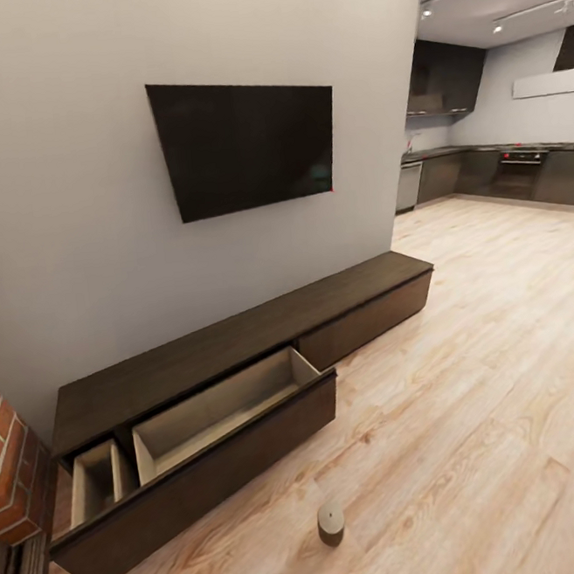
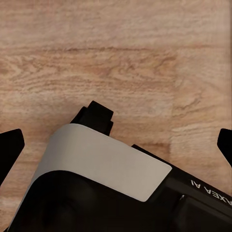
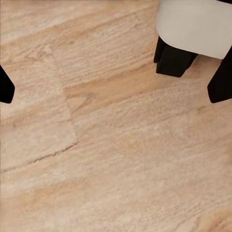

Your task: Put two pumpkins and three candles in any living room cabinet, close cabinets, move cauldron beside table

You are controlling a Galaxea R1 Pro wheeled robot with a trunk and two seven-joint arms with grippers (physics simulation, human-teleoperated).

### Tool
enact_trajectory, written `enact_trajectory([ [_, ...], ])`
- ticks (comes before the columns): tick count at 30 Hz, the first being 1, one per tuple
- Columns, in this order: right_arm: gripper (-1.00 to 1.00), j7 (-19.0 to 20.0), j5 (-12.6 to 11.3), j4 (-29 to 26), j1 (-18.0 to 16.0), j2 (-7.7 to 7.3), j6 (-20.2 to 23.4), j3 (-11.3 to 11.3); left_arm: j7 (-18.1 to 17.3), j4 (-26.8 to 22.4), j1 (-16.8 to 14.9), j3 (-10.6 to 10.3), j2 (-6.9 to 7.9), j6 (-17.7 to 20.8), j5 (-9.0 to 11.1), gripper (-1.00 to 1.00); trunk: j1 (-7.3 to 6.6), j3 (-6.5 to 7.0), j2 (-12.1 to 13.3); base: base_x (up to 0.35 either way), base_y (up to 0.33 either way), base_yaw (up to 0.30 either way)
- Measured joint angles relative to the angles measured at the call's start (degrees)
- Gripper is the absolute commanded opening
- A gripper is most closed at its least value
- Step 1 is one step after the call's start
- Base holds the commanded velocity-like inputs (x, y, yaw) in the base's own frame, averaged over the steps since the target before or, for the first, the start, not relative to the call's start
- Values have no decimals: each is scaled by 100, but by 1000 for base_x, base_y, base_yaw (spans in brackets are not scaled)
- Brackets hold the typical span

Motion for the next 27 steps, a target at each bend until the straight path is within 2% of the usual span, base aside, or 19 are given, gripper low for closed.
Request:
enact_trajectory([
  [4, 100, 0, -17, 6, 0, 74, 1, -6, 0, 1, 0, 0, 0, 0, 0, 100, 0, -19, 0, 0, 0, -163],
  [17, 100, 0, -21, 6, 15, 90, 2, -7, 0, 2, 0, 0, 0, 0, 0, 100, 0, -92, 0, 12, 0, -230],
  [27, 100, 0, -21, 6, 50, 90, 2, -8, 0, 9, 0, 0, 5, 0, 0, 100, 0, -114, 0, 238, 0, -269],
])
